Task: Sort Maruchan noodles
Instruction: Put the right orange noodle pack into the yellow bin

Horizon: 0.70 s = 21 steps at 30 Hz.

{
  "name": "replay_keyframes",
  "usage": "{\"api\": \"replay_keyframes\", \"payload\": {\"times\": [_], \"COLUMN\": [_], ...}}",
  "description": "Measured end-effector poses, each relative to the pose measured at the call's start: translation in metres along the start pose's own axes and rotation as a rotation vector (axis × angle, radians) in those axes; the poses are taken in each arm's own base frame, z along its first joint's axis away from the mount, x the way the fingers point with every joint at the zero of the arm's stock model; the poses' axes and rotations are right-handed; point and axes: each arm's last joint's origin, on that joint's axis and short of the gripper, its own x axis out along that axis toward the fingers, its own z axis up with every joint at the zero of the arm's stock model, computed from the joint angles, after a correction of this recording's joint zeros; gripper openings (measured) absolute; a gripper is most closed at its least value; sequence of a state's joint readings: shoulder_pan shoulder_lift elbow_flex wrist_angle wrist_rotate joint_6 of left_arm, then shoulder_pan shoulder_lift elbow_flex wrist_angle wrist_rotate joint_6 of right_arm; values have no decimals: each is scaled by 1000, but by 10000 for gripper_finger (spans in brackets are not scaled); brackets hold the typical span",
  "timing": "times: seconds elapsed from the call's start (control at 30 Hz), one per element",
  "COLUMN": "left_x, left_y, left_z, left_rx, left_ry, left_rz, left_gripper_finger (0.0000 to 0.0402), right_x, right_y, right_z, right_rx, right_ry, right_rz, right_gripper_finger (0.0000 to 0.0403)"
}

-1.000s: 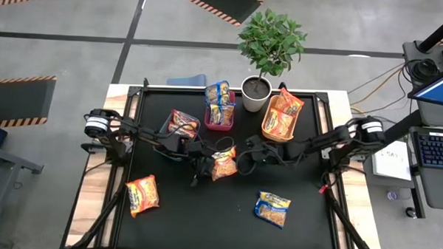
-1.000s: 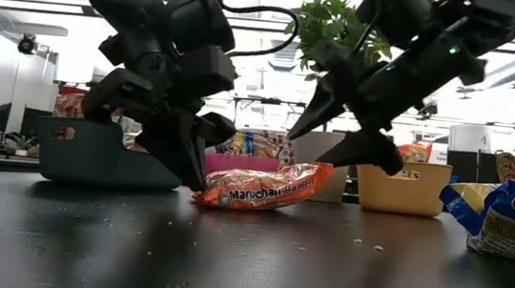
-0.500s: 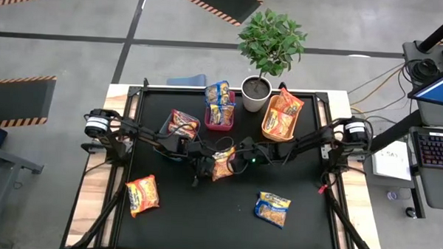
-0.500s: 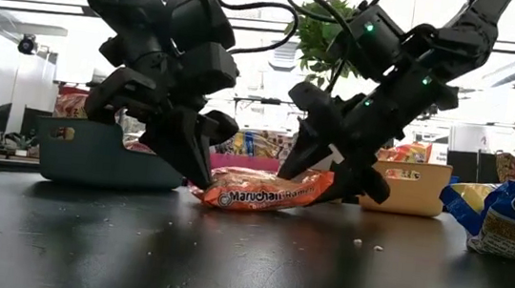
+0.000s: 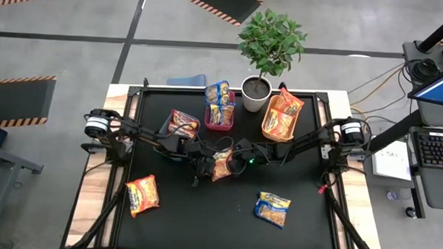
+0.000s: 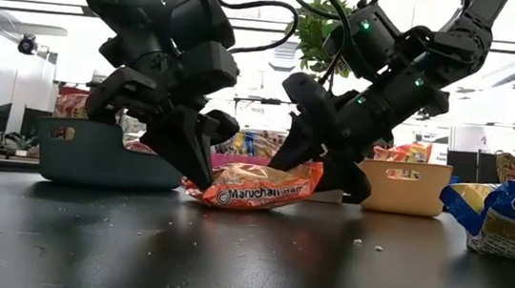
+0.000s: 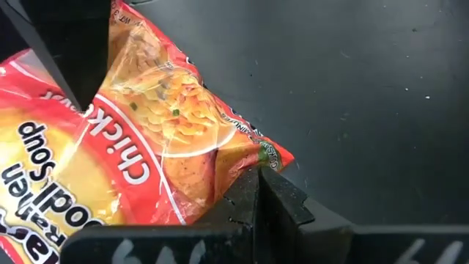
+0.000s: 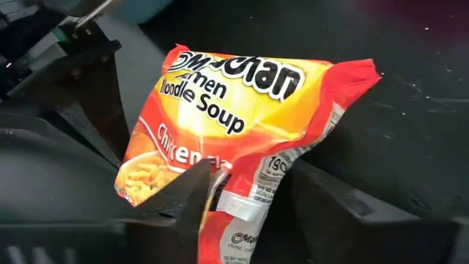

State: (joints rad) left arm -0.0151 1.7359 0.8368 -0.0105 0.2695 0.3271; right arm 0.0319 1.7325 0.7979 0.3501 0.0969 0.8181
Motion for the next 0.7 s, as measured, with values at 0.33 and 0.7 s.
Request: {"api": "replay_keyframes", "payload": {"times": [0.33, 0.7], "left_x": [0, -34], "left_y": [0, -5], "left_z": [0, 14], "left_rx": [1, 40], "left_ry": [-4, -50], "left_rz": [-2, 19], "left_gripper_finger": [0, 0], "right_x": [-2, -30], "right_y": [2, 10], "right_z": [2, 14], "right_rx": [-34, -113], "right_ry": [-13, -9], "right_rz": [3, -10], "right_gripper_finger": [17, 8]}}
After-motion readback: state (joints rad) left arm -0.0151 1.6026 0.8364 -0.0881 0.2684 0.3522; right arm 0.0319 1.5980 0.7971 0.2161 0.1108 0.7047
